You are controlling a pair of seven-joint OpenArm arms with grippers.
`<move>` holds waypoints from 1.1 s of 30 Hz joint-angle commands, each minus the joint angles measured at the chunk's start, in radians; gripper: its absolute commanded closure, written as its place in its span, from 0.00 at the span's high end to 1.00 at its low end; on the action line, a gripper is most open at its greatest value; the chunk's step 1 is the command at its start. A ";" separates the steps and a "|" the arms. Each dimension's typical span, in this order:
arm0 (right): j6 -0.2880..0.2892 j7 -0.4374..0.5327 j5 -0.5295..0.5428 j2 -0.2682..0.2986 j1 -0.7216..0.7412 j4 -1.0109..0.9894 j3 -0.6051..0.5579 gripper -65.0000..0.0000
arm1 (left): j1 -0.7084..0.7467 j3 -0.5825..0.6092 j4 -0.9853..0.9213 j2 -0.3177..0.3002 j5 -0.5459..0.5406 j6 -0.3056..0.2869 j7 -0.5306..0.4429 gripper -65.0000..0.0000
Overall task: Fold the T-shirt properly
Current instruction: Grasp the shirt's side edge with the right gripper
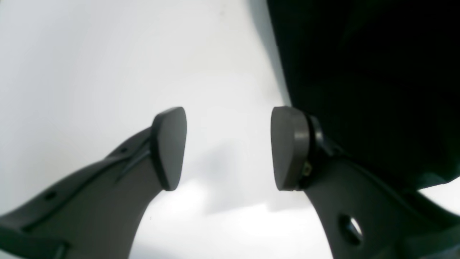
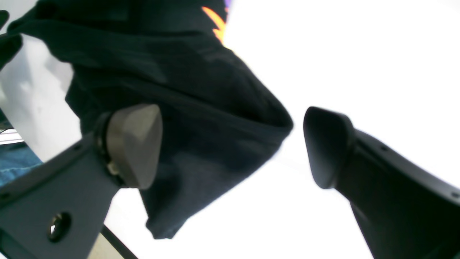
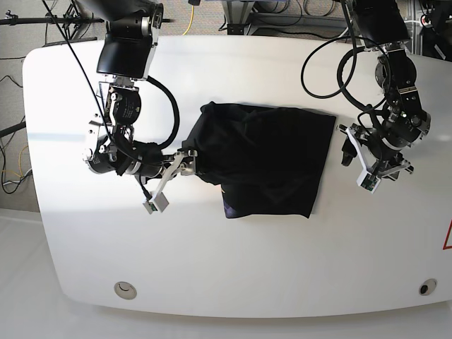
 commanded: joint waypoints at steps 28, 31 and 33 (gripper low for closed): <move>-0.002 0.032 0.010 -0.001 0.021 0.016 -0.081 0.01 | -0.016 -0.004 0.016 -0.008 -0.010 0.002 -0.017 0.53; -0.002 0.036 0.010 0.000 0.021 0.016 -0.081 0.00 | -0.016 -0.004 0.016 -0.008 -0.010 0.002 -0.017 0.53; -0.002 0.036 0.010 0.000 0.021 0.017 -0.081 0.03 | -0.016 -0.004 0.016 -0.008 -0.010 0.002 -0.017 0.53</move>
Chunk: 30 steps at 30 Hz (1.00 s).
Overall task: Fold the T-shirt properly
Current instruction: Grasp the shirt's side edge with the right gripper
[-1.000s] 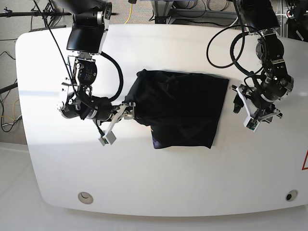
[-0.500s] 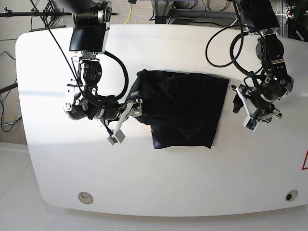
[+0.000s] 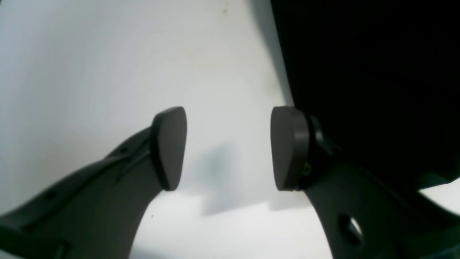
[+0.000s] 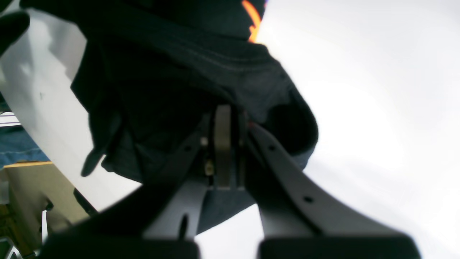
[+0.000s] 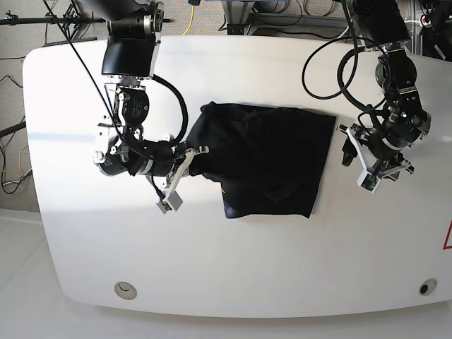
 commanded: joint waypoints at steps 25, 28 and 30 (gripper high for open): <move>0.001 -0.011 0.041 -0.063 -0.011 0.206 -0.054 0.00 | -0.016 -0.005 0.016 -0.008 -0.010 0.002 -0.017 0.53; 0.001 -0.031 0.057 -0.087 -0.011 0.212 -0.085 0.00 | -0.016 -0.005 0.016 -0.008 -0.010 0.002 -0.017 0.53; 0.001 -0.031 0.065 -0.103 -0.011 0.212 -0.100 0.00 | -0.016 -0.003 0.016 -0.007 -0.010 0.002 -0.017 0.53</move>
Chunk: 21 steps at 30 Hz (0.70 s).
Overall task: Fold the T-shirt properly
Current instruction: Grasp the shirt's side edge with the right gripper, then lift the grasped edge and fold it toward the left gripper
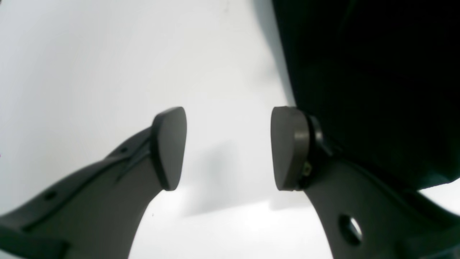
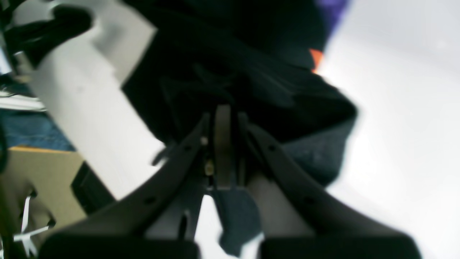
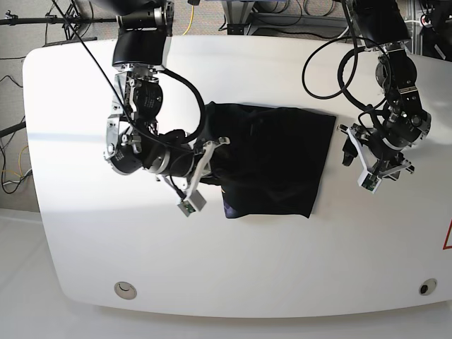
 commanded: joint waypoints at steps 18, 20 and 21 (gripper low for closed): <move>0.007 0.020 0.037 -0.099 0.031 0.018 -0.273 0.00 | -0.016 -0.002 0.016 -0.008 -0.010 0.002 -0.017 0.53; 0.007 0.028 0.037 -0.099 0.032 0.018 -0.310 0.00 | -0.016 -0.002 0.016 -0.008 -0.010 0.002 -0.017 0.53; 0.007 0.037 0.037 -0.099 0.034 0.018 -0.331 0.00 | -0.016 -0.002 0.016 -0.008 -0.010 0.002 -0.017 0.53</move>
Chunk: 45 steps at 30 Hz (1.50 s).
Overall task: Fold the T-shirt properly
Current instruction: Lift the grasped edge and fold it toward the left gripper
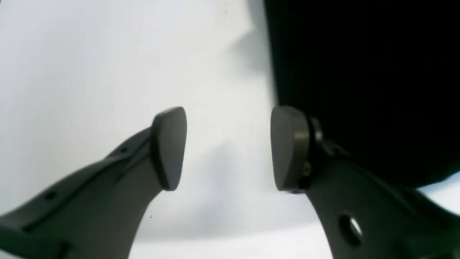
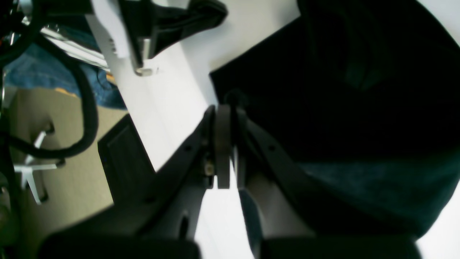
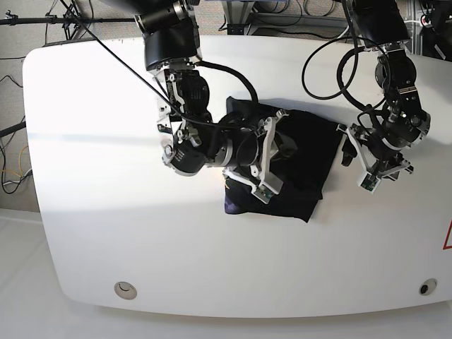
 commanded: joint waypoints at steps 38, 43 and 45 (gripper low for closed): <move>0.000 0.125 0.028 -0.010 0.082 -0.153 -0.348 0.69 | -0.020 -0.001 -0.030 -0.009 -0.011 0.002 -0.017 0.53; 0.000 0.124 0.028 -0.010 0.085 -0.074 -0.348 1.00 | -0.020 -0.001 -0.030 -0.011 -0.011 0.002 -0.017 0.53; 0.000 0.124 0.028 -0.010 0.095 -0.044 -0.346 1.00 | -0.021 -0.001 -0.030 -0.011 -0.011 0.002 -0.017 0.53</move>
